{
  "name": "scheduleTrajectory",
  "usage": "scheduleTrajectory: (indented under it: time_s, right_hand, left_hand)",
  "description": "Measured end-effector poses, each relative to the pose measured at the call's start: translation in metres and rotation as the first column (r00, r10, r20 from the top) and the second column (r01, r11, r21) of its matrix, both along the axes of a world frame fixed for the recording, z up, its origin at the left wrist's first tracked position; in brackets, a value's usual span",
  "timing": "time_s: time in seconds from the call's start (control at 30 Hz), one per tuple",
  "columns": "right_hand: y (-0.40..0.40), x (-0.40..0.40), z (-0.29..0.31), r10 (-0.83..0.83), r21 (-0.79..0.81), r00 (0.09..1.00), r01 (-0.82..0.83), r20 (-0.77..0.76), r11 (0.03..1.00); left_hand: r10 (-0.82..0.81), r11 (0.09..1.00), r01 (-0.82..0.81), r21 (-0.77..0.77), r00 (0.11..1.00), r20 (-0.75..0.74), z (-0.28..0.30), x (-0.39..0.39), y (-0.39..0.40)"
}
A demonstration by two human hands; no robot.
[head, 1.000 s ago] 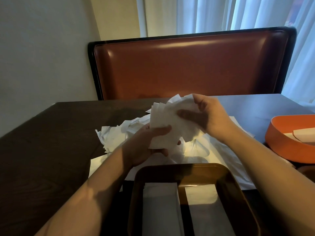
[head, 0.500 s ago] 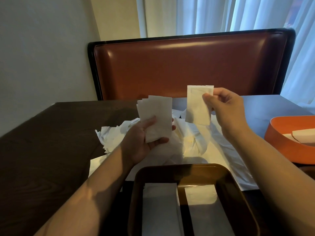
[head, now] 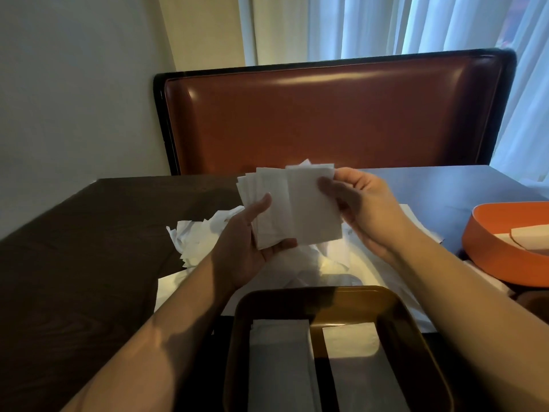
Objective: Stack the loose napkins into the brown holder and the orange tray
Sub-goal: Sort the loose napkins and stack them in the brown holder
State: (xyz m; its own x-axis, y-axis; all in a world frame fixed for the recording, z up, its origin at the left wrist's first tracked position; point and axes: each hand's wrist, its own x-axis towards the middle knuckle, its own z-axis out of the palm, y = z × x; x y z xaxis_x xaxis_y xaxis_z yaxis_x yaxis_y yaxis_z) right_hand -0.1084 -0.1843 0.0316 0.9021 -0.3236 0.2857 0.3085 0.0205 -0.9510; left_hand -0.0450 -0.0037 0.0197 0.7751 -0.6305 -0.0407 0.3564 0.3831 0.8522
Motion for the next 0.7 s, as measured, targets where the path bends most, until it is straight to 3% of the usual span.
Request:
scheduleTrajectory:
  time_s: [0.33, 0.4, 0.53, 0.7]
  right_hand:
    - [0.015, 0.009, -0.009, -0.027, -0.135, 0.995, 0.013, -0.101, 0.991]
    - [0.014, 0.007, -0.007, -0.012, -0.168, 0.992, -0.009, -0.125, 0.986]
    - [-0.003, -0.001, -0.004, 0.047, -0.387, 0.977, -0.126, -0.206, 0.914]
    - [-0.01, -0.007, -0.003, 0.085, -0.461, 0.965, -0.193, -0.246, 0.866]
  left_hand:
    - [0.012, 0.994, -0.027, 0.104, 0.99, 0.14, -0.007, -0.004, -0.008]
    - [0.057, 0.99, -0.072, 0.124, 0.991, 0.125, -0.008, -0.003, -0.008]
    - [0.081, 0.993, -0.084, 0.078, 0.996, 0.046, -0.005, -0.001, -0.005]
    - [0.086, 0.996, -0.086, 0.011, 0.996, -0.036, -0.006, 0.004, -0.001]
